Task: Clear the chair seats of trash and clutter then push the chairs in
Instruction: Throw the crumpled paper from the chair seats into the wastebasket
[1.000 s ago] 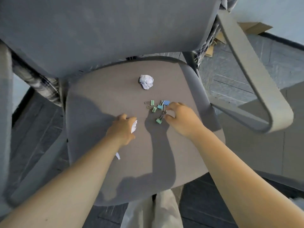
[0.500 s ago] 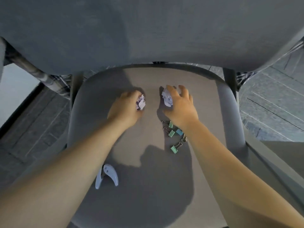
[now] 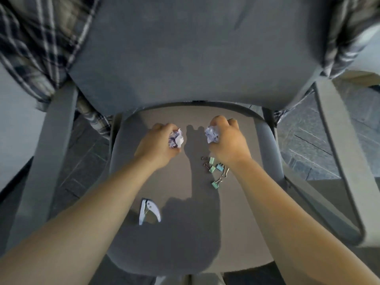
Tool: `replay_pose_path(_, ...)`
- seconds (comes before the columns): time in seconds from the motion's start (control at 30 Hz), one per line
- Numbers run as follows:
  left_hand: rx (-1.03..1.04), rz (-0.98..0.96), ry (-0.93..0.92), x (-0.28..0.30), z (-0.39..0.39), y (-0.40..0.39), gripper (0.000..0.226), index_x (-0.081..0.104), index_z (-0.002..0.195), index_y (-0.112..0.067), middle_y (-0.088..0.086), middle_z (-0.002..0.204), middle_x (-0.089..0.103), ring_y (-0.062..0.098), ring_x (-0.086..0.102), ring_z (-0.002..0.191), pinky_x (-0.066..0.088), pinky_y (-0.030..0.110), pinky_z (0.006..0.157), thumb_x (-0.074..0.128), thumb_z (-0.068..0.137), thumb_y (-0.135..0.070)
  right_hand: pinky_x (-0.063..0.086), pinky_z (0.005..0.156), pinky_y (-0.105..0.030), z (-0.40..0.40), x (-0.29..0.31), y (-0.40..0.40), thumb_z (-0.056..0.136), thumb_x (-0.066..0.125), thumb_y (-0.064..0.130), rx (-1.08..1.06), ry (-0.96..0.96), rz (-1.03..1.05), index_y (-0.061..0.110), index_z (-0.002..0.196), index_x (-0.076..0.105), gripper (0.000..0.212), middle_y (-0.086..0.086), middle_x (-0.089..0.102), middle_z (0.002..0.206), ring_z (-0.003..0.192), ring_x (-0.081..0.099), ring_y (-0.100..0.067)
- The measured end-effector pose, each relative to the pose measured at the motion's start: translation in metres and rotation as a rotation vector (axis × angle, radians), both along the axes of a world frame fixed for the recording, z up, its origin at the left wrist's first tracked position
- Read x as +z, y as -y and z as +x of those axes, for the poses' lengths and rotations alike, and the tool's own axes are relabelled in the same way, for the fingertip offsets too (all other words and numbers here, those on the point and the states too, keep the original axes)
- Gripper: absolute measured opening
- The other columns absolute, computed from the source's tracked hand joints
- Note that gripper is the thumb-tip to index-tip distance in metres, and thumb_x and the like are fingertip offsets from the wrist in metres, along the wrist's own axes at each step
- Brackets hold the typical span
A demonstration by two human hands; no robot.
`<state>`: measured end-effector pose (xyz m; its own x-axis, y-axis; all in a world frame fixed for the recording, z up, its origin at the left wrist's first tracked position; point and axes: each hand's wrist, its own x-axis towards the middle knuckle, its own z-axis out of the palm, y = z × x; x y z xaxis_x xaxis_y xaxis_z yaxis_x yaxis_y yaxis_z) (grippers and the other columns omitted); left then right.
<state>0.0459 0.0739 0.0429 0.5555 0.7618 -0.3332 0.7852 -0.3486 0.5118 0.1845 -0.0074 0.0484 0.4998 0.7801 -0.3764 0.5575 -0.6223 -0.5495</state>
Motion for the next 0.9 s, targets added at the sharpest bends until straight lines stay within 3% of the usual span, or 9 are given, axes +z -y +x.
replay_pose_path(0.13,-0.107,-0.008,0.060,0.054,0.006,0.023,0.042,0.055,0.118,-0.010,0.013,0.123,0.054,0.030,0.054,0.108,0.041,0.029,0.084,0.067,0.078,-0.010,0.048,0.073,-0.034,-0.008,0.058,0.040,0.080,0.056,0.001,-0.107,0.015,0.084,0.011,0.119,0.047,0.042,-0.015,0.043,0.123,0.094,0.056,-0.036)
replay_pose_path(0.27,-0.284,0.052,0.097,0.104,0.028,0.061,0.041,0.054,0.119,-0.012,0.012,0.126,0.052,0.029,0.052,0.112,0.028,0.023,0.069,0.064,0.079,-0.008,0.043,0.069,-0.031,-0.005,0.106,0.097,0.081,0.057,0.003,-0.221,0.055,0.071,0.010,0.123,0.045,0.045,-0.016,0.041,0.124,0.086,0.052,-0.034)
replay_pose_path(0.4,-0.483,0.074,0.122,0.141,0.058,0.114,0.041,0.053,0.120,-0.012,0.010,0.127,0.052,0.028,0.051,0.114,0.038,0.028,0.085,0.061,0.080,-0.007,0.046,0.070,-0.036,0.003,0.140,0.167,0.083,0.058,0.006,-0.370,0.131,0.071,0.013,0.122,0.043,0.042,-0.012,0.041,0.124,0.085,0.054,-0.032)
replay_pose_path(0.53,-0.684,0.098,0.137,0.165,0.080,0.178,0.039,0.054,0.118,-0.015,0.009,0.126,0.052,0.027,0.051,0.113,0.042,0.032,0.088,0.061,0.080,-0.011,0.049,0.076,-0.037,0.000,0.158,0.244,0.085,0.057,0.008,-0.552,0.147,0.088,0.015,0.120,0.043,0.038,-0.013,0.042,0.124,0.095,0.056,-0.034)
replay_pose_path(0.77,-1.094,0.113,0.150,0.191,0.098,0.299,0.043,0.049,0.124,-0.019,0.008,0.130,0.050,0.026,0.049,0.116,0.041,0.033,0.093,0.062,0.083,-0.016,0.036,0.066,-0.024,-0.038,0.186,0.385,0.086,0.057,0.009,-0.872,0.203,0.097,0.013,0.119,0.046,0.035,-0.012,0.043,0.122,0.082,0.047,-0.023)
replay_pose_path(0.9,-1.337,0.081,0.186,0.204,0.102,0.365,0.042,0.052,0.122,-0.017,0.008,0.126,0.053,0.025,0.053,0.111,0.043,0.033,0.091,0.063,0.082,-0.014,0.038,0.069,-0.027,-0.073,0.200,0.449,0.084,0.058,0.008,-1.120,0.233,0.073,0.014,0.120,0.048,0.037,-0.014,0.046,0.117,0.084,0.051,-0.026)
